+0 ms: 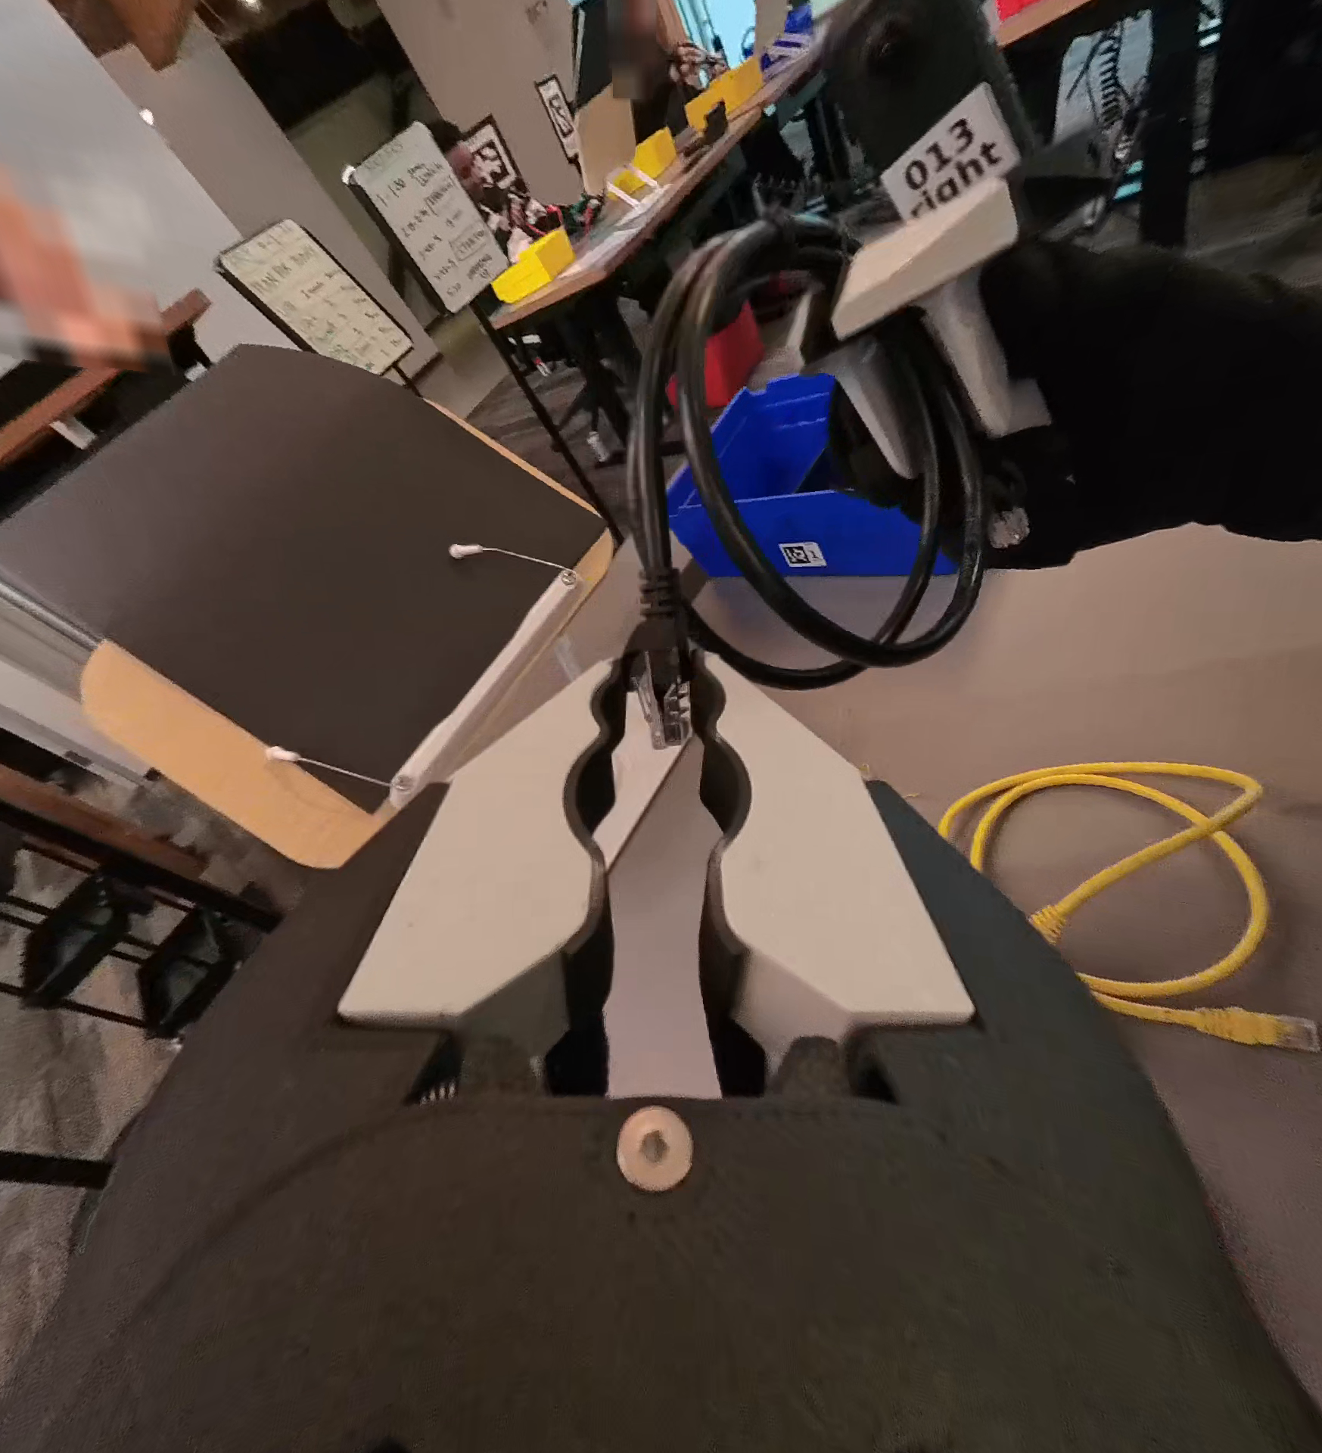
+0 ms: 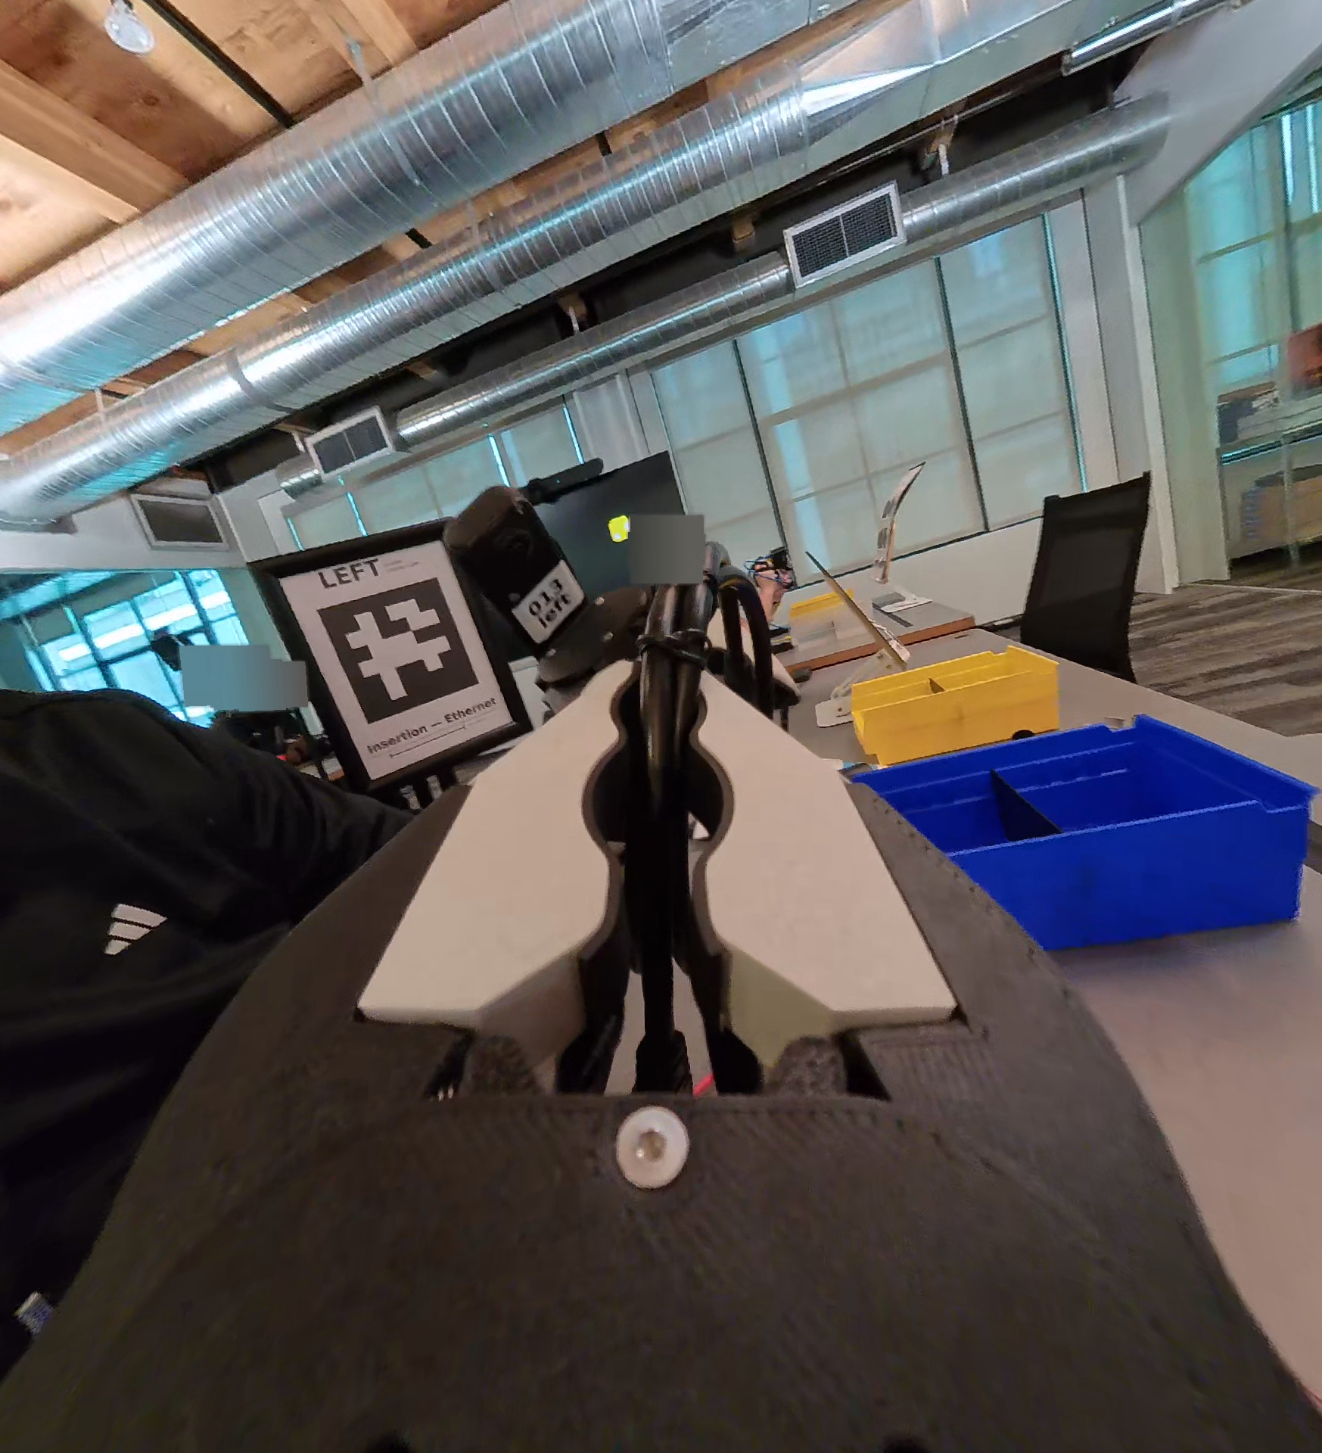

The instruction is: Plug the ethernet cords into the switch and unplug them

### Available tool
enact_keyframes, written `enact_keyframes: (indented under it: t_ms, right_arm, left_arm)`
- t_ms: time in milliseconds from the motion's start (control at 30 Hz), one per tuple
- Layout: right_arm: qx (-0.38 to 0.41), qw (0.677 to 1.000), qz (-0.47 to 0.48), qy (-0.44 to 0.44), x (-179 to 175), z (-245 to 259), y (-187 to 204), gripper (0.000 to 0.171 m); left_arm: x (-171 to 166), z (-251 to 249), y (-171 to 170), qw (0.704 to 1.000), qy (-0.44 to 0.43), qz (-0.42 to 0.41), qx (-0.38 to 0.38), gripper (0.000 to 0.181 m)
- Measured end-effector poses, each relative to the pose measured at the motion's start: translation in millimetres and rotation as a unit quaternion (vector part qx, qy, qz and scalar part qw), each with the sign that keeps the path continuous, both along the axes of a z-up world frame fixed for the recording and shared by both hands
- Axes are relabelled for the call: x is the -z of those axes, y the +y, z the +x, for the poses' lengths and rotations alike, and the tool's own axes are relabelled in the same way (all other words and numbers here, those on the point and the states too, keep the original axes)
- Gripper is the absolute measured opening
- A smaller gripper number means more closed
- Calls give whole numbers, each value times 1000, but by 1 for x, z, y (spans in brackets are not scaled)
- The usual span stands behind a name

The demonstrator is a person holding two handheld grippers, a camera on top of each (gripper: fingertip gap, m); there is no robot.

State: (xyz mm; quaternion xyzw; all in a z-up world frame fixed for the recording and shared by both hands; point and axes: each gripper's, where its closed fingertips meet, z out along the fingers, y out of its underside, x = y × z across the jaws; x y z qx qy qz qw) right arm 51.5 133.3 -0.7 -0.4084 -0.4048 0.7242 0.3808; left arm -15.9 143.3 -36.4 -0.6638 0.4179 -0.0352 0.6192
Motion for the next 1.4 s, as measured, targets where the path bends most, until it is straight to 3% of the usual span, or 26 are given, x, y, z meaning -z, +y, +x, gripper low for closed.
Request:
enact_keyframes:
  t_ms: [67, 133, 167, 333, 500, 633, 733, 833, 1000, 1200, 1333, 1400]
  right_arm:
    - [28, 998, 18, -45, 10, -2, 7, 10]
    - [75, 992, 37, -94, 16, 2, 20, 43]
    - [105, 986, 59, -111, 15, 7, 25, 50]
    - [150, 978, 131, -60, -34, 21, 2, 61]
    - [100, 977, 176, -61, -35, -14, -42, 48]
    - [76, 974, 187, -105, -11, -33, -51, 33]
    - [76, 976, 187, -87, -13, -37, -54, 24]
    - [67, 983, 165, -50, -23, -33, -55, 9]
    - [103, 981, 159, -32, -31, -31, -48, 15]
    - [112, 978, 171, -51, -25, -32, -46, 9]
    - [109, 978, 165, -60, -22, -27, -40, 9]
    - [118, 976, 173, -68, -23, -18, -33, 9]
  left_arm:
    - [-8, -6, -1, 999, 23, 36, -13, 12]
    - [-18, -16, -1, 992, 84, 86, -49, 12]
    - [-21, -18, -3, 983, 131, 116, -64, 12]
    - [-37, 0, -19, 927, 289, 225, -82, 11]
    - [-41, 31, -32, 883, 361, 291, -68, 11]
    - [-53, 37, -37, 865, 371, 328, -87, 10]
    - [-60, 37, -40, 855, 371, 349, -102, 10]
    - [-67, 37, -43, 859, 352, 357, -106, 10]
    - [-67, 36, -40, 860, 343, 356, -124, 10]
    - [-61, 36, -35, 868, 336, 343, -124, 10]
    - [-58, 33, -34, 892, 309, 313, -104, 12]
    - [-56, 25, -37, 919, 270, 271, -89, 25]
